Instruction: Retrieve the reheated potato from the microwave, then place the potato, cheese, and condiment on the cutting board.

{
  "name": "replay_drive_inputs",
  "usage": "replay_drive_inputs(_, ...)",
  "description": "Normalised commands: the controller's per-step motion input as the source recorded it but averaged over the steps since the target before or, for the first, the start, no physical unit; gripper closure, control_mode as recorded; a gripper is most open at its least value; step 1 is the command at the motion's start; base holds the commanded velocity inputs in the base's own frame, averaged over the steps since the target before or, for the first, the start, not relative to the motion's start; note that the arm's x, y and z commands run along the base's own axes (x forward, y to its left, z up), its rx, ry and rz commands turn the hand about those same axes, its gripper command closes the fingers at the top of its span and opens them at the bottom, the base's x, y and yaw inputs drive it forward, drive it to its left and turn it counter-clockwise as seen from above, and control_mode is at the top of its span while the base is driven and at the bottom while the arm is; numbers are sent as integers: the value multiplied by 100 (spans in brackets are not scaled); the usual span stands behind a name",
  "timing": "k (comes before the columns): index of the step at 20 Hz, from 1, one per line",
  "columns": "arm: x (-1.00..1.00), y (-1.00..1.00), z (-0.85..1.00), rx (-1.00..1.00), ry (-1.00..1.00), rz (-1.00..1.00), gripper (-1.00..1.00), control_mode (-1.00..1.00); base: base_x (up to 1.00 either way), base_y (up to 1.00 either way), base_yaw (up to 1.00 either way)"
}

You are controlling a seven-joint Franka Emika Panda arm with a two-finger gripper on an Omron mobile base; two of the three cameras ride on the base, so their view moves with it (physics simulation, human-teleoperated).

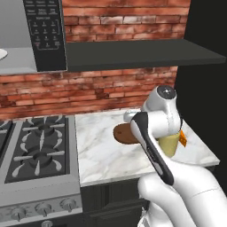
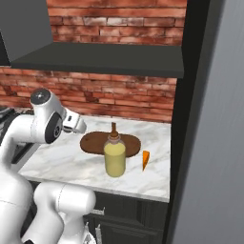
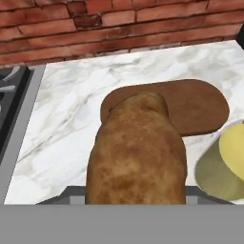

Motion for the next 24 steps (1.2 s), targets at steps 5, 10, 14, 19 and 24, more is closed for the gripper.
replay_drive_inputs(5, 47, 0, -43, 13, 4, 0, 100, -100, 0, 0, 0)
replay_drive_inputs(10, 42, -1, -43, 9, 1, 0, 100, -100, 0, 0, 0)
replay_drive_inputs(14, 49, -1, -35, 2, 0, 0, 100, -100, 0, 0, 0)
replay_drive_inputs(19, 51, 2, -31, 0, 1, 0, 100, -100, 0, 0, 0)
replay_drive_inputs(24, 49, 0, -26, 0, 5, 0, 100, -100, 0, 0, 0)
